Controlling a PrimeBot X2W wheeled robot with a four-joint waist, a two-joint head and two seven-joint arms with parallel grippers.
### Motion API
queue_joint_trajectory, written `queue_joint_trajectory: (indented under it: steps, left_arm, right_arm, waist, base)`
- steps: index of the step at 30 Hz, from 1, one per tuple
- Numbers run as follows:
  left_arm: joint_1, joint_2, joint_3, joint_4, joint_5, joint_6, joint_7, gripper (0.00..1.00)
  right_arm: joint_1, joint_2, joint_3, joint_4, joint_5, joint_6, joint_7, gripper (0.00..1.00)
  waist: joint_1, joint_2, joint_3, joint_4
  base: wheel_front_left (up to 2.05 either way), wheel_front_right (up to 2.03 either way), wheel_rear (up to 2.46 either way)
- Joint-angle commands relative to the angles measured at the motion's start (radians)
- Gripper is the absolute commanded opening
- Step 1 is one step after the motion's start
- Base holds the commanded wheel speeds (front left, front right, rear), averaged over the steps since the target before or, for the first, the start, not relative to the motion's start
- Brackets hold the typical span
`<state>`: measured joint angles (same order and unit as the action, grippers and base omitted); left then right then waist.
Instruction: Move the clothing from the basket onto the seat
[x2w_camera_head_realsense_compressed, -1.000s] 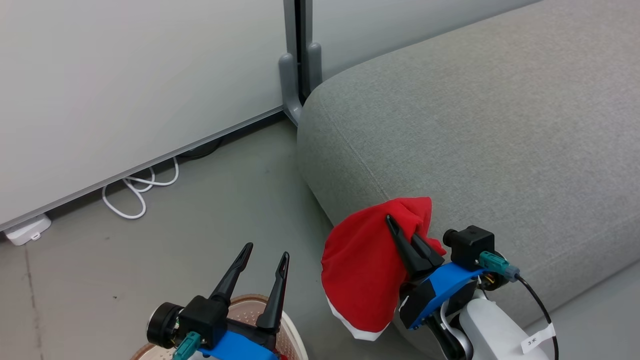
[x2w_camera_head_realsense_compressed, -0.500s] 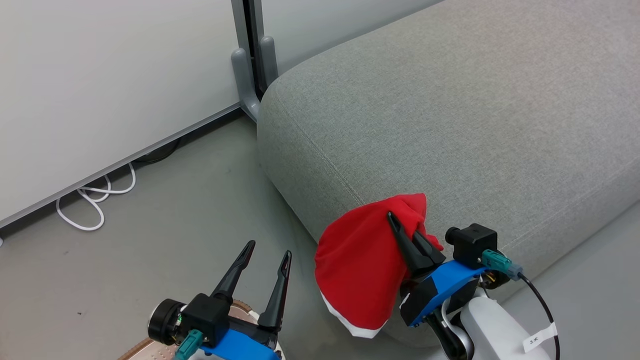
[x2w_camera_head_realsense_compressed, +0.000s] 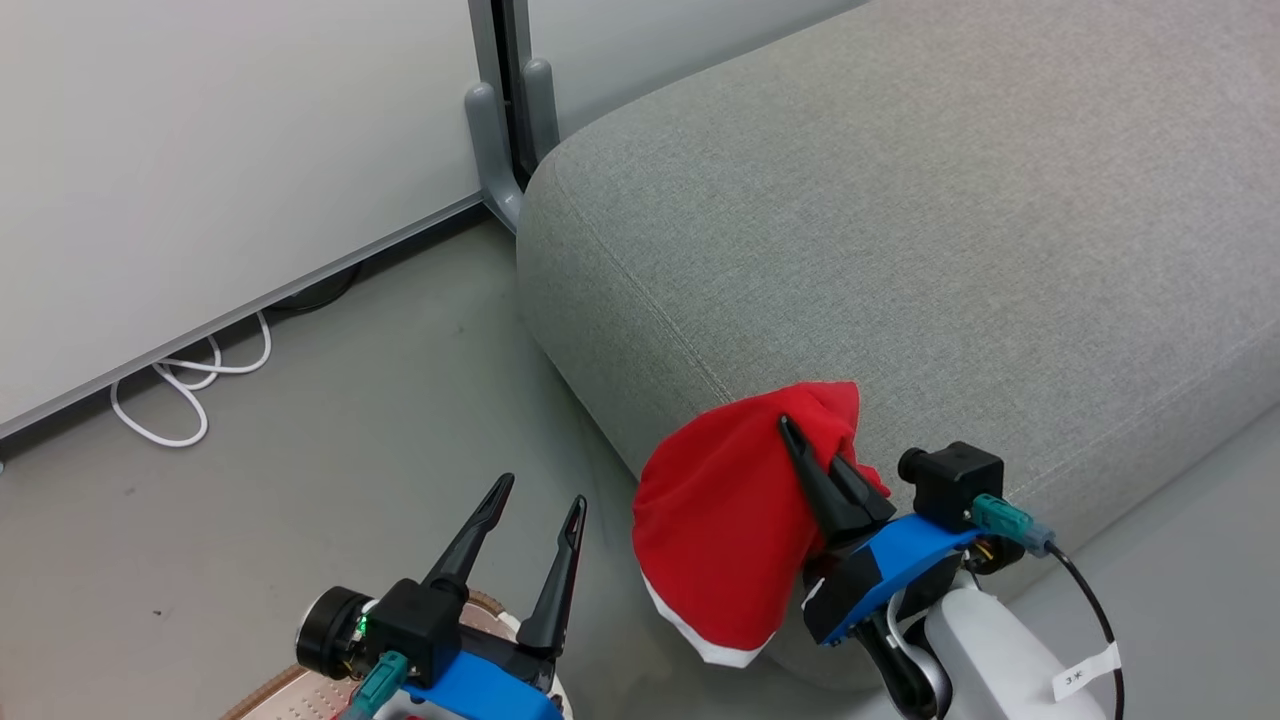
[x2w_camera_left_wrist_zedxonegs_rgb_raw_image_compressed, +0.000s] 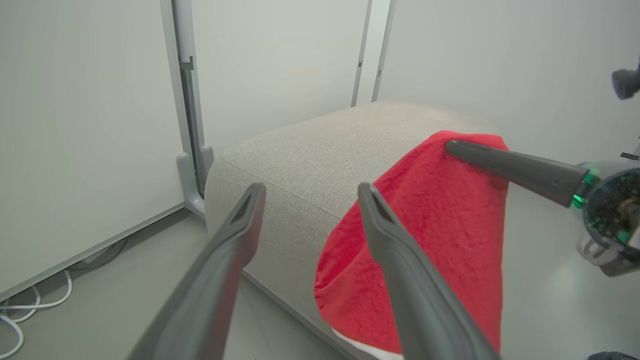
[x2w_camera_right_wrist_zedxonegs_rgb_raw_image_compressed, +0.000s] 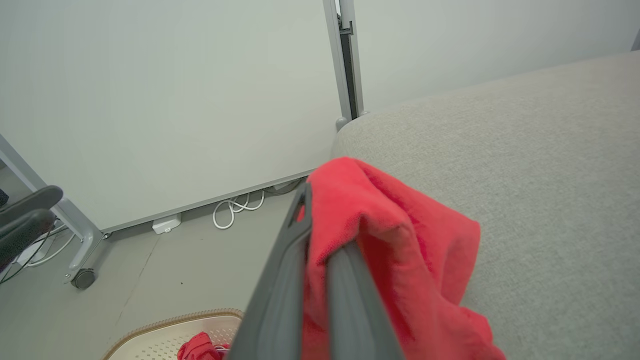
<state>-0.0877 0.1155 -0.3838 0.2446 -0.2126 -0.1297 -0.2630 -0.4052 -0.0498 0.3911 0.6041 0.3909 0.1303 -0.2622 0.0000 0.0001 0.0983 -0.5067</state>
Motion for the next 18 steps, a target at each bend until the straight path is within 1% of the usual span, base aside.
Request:
queue_joint_trajectory:
  steps: [1,3,8,14,18]
  left_arm:
    - [-0.017,0.006,-0.001,-0.004,-0.001,0.0,-0.003,1.0]
    - [-0.022,0.01,-0.002,-0.008,-0.001,0.0,-0.003,1.0]
    - [-0.034,0.03,-0.016,-0.024,0.004,0.0,-0.003,1.0]
    - [-0.074,0.065,-0.057,-0.051,0.013,0.0,-0.003,1.0]
    - [-0.112,0.1,-0.086,-0.078,0.021,0.0,-0.003,1.0]
  right_arm:
    - [-0.007,-0.001,-0.008,-0.006,0.007,0.001,-0.004,0.0]
    - [-0.026,-0.002,-0.038,-0.021,-0.006,0.001,-0.004,0.0]
    - [-0.086,-0.001,-0.155,-0.03,-0.05,0.001,-0.004,0.0]
    - [-0.216,-0.001,-0.341,-0.031,-0.158,0.001,-0.004,0.0]
    - [-0.313,-0.008,-0.467,-0.046,-0.202,0.001,-0.004,0.0]
  waist:
    - [0.0,-0.0001,0.004,0.004]
    - [0.0,-0.0001,0.014,0.008]
    - [0.0,-0.0001,0.052,0.023]
    - [0.0,-0.0001,0.139,0.064]
    - [0.0,-0.0001,0.218,0.099]
  base:
    - [0.0,0.0,0.0]
    - [0.0,0.0,0.0]
    - [0.0,0.0,0.0]
    - [0.0,0.0,0.0]
    - [0.0,0.0,0.0]
